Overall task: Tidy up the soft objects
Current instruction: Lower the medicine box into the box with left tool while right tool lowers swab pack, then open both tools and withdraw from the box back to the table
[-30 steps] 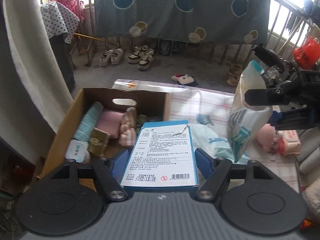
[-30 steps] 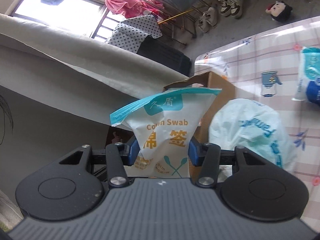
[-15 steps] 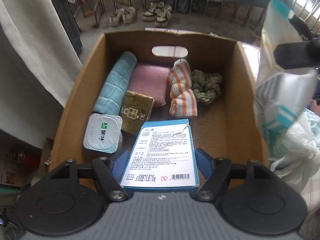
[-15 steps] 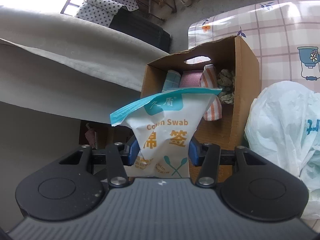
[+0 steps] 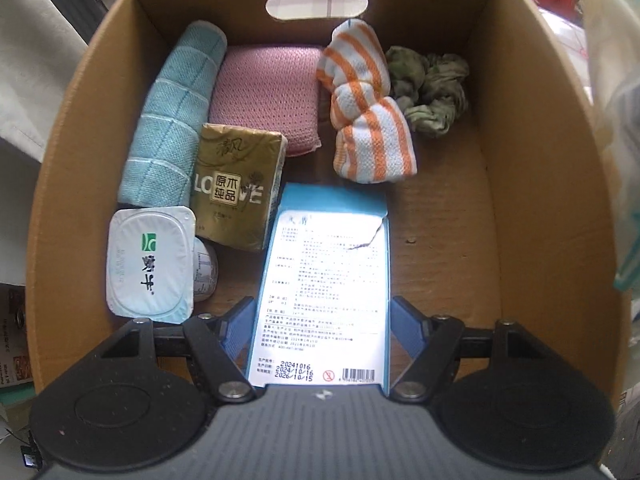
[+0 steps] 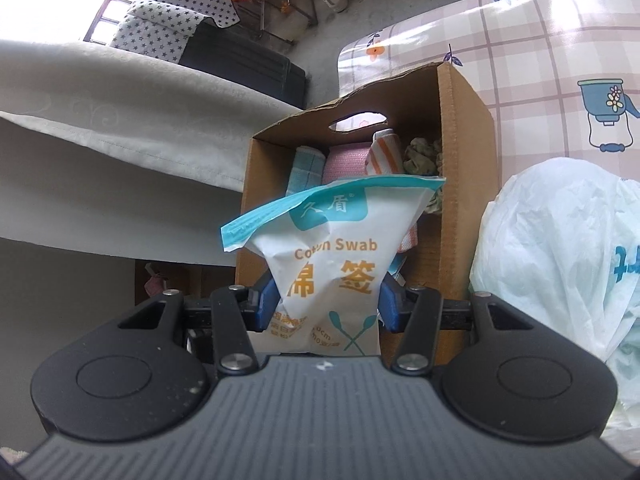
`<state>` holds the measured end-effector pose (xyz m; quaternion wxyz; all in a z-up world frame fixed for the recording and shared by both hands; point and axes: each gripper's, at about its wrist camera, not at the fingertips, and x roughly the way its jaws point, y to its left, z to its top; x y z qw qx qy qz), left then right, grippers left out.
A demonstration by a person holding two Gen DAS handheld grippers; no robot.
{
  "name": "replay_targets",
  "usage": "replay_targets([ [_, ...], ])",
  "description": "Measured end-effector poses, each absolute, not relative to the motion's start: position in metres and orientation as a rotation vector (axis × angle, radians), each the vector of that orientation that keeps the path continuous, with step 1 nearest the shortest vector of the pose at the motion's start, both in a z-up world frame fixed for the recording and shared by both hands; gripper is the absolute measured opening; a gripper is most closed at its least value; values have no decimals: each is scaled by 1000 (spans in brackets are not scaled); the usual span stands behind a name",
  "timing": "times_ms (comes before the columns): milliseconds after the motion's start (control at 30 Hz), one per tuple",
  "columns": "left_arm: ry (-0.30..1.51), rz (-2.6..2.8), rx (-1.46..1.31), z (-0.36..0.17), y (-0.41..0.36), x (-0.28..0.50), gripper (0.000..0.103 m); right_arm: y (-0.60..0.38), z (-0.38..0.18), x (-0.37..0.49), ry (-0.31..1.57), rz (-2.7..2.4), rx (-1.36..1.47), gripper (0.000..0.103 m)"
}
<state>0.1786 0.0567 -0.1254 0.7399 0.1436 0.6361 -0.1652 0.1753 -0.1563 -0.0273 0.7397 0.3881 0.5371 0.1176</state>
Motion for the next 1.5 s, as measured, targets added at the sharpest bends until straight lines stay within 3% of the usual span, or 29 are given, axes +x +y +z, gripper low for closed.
replay_targets([
  [167, 1432, -361, 329, -133, 56, 183, 74, -159, -31, 181, 1195, 241, 852, 50],
  [300, 1427, -366, 317, -128, 61, 182, 82, -158, -33, 185, 1219, 230, 852, 50],
  [567, 1420, -308, 222, -107, 88, 190, 82, -140, -39, 194, 1299, 234, 816, 52],
  [667, 1431, -308, 189, -104, 94, 191, 80, -130, -43, 197, 1326, 233, 802, 55],
  [800, 1427, -310, 203, -103, 90, 192, 81, -121, -45, 199, 1350, 216, 768, 69],
  [1133, 1386, -318, 208, -98, 80, 185, 80, -131, -33, 191, 1293, 208, 800, 71],
  [1333, 1273, -376, 159, -76, 67, 178, 62, -158, -16, 171, 1158, 190, 865, 68],
  [1433, 1252, -406, 159, -74, 57, 178, 59, -172, -10, 159, 1106, 182, 887, 58],
  [1500, 1259, -412, 176, -80, 49, 180, 48, -181, -8, 152, 1081, 169, 902, 54],
])
